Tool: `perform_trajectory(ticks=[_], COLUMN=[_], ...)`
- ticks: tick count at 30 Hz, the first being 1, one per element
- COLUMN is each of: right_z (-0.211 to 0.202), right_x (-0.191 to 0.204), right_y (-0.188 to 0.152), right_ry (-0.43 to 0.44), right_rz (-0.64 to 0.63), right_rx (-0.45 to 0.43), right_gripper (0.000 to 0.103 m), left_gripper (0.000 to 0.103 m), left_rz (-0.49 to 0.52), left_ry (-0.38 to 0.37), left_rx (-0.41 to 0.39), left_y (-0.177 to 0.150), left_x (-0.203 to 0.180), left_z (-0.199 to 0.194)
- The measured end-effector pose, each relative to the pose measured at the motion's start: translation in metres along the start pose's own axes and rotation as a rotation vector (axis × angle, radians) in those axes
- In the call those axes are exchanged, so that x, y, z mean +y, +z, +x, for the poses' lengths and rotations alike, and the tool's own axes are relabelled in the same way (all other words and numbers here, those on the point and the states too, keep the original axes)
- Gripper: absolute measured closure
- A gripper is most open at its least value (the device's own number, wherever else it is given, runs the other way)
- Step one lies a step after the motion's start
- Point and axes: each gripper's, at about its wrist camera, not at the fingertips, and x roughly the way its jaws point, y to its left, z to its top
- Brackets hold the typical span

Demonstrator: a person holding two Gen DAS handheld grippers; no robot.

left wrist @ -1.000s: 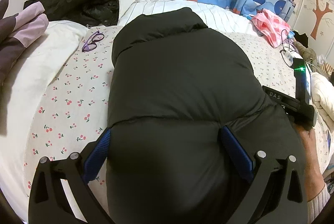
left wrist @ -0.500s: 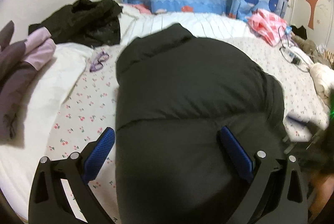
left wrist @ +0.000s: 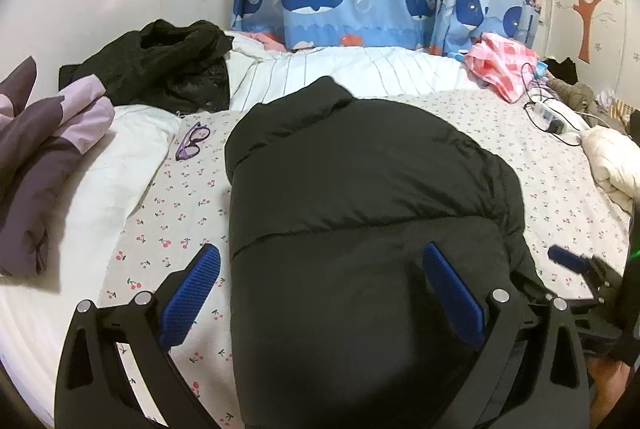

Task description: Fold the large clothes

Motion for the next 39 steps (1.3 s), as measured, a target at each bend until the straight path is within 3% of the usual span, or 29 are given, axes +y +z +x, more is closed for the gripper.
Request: perform_trajectory(ticks=[4, 7, 9, 13, 17, 20, 25, 32, 36, 39], right_z=[-0.03, -0.006, 0.005, -0.015, -0.01, -0.02, -0.016, -0.038, -0.052, -0.034], right_x=[0.016, 0.023, 0.011, -0.002, -0.002, 0.003, 0.009, 0.014, 0.008, 0.006], right_y=[-0.014, -0.029, -0.03, -0.027, -0.038, -0.036, -0.049, -0.047, -0.026, 0.011], right_ry=[-0.005, -0.018, 0.036, 0.04, 0.057, 0.03, 0.022, -0.007, 0.024, -0.007], right_rz=[-0.051, -0.078, 0.017, 0.075, 0.092, 0.053, 0.035, 0.01, 0.033, 0.007], right_rx=[-0.116, 0.015, 0.066, 0.01, 0.065, 0.0, 0.047, -0.077, -0.182, -0.144], right_gripper=[0.007, 0.007, 0.007, 0.007, 0.007, 0.007, 0.007, 0.007, 0.007, 0.007], left_gripper=[0.006, 0.006, 0.006, 0.006, 0.006, 0.006, 0.006, 0.006, 0.006, 0.006], left_rz=[0.012, -0.024, -0.046, -0.055, -0.012, -0.016, 0.004, -0.039, -0.102, -0.118], left_ry=[-0.054, -0.096, -0.117, -0.144, -0.144, -0.131, -0.093, -0.095, -0.069, -0.054], left_rx=[0.047, 0.082, 0.122, 0.204, 0.221, 0.215, 0.164, 0.168, 0.115, 0.064], left_y=[-0.001, -0.002, -0.006, -0.018, -0.029, -0.032, -0.04, -0.042, -0.033, -0.024], left_x=[-0.002, 0.003, 0.008, 0.015, 0.013, 0.017, 0.013, 0.018, 0.025, 0.026], left_z=[0.001, 0.001, 0.006, 0.019, 0.02, 0.017, -0.009, -0.008, -0.013, -0.017])
